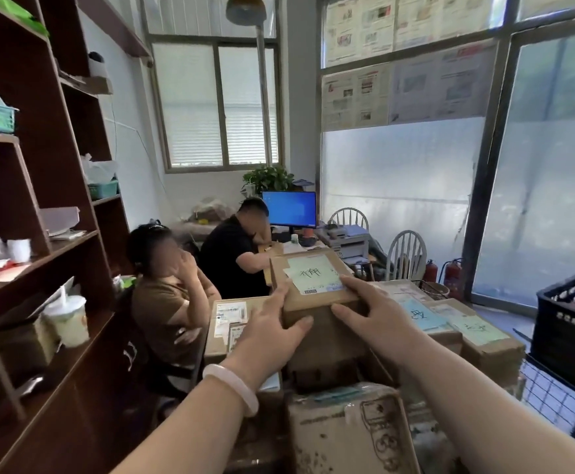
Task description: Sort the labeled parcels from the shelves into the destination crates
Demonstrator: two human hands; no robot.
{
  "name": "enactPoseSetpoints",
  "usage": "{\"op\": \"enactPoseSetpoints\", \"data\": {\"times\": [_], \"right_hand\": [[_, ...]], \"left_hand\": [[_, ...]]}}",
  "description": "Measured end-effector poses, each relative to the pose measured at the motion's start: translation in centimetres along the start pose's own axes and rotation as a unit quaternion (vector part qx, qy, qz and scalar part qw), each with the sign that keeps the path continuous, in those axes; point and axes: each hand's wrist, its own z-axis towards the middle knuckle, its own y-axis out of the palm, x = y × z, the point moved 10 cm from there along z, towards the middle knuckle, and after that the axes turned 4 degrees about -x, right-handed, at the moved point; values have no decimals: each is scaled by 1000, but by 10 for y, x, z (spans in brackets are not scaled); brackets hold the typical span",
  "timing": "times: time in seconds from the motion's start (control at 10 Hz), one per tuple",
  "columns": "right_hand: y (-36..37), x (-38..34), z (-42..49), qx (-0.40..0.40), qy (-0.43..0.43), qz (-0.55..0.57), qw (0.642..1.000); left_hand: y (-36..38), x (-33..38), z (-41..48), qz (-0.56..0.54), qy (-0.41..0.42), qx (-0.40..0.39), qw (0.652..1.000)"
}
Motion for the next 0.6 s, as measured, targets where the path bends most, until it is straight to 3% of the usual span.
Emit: {"op": "enactPoseSetpoints", "data": {"times": [0.3,0.6], "right_hand": [[-13,-7,-20,-1,-18,-104,994],[-46,-3,-75,0,-37,-202,979]], "left_hand": [[-2,10,-1,133,44,10,990],[1,63,-64,306,65,87,946]]}}
